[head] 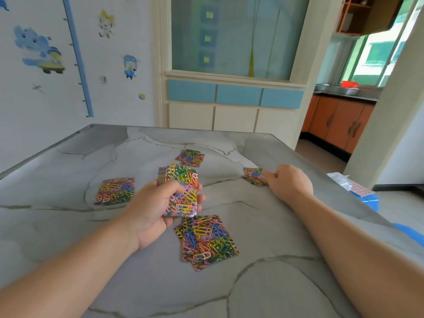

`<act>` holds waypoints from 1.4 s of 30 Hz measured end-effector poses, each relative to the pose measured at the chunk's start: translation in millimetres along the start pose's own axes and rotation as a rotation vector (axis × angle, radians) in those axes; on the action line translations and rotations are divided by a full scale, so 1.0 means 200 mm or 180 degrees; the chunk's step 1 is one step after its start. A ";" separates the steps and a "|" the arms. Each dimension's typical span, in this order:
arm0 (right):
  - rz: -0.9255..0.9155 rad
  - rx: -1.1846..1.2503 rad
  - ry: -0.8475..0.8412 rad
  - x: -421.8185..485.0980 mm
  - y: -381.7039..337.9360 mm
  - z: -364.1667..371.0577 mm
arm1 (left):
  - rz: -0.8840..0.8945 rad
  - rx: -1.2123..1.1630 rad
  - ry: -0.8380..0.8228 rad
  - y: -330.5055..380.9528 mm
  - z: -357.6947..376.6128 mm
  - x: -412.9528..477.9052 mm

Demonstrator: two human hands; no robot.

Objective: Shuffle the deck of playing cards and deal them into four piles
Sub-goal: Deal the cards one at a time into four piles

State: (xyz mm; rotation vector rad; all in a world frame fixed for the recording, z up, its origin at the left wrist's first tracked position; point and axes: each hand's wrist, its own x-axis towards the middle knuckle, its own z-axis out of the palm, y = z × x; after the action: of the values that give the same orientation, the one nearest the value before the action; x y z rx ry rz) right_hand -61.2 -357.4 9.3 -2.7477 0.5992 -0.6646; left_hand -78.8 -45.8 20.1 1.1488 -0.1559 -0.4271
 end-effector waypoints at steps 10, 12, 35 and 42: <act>-0.0590 0.1599 -0.0231 -0.17 -0.27 -0.07 | 0.0310 0.0409 0.0308 0.04 -0.06 -0.01; -0.0885 0.1852 -0.0854 -0.28 -0.46 -0.09 | 0.0393 0.0367 0.0375 0.05 -0.07 -0.02; -0.0422 0.0331 -0.0163 0.13 -0.74 0.34 | 0.0514 -0.0146 0.0684 0.08 -0.19 0.08; -0.1202 0.2583 -0.1683 -0.17 -0.94 0.13 | 0.0727 0.0212 0.0805 0.12 -0.23 0.05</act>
State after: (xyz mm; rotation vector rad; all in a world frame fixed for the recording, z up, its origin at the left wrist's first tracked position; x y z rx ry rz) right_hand -14.9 -172.4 36.0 -2.1047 -0.2723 -0.1514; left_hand -48.9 -1.9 22.4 1.2245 -0.0795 -0.0735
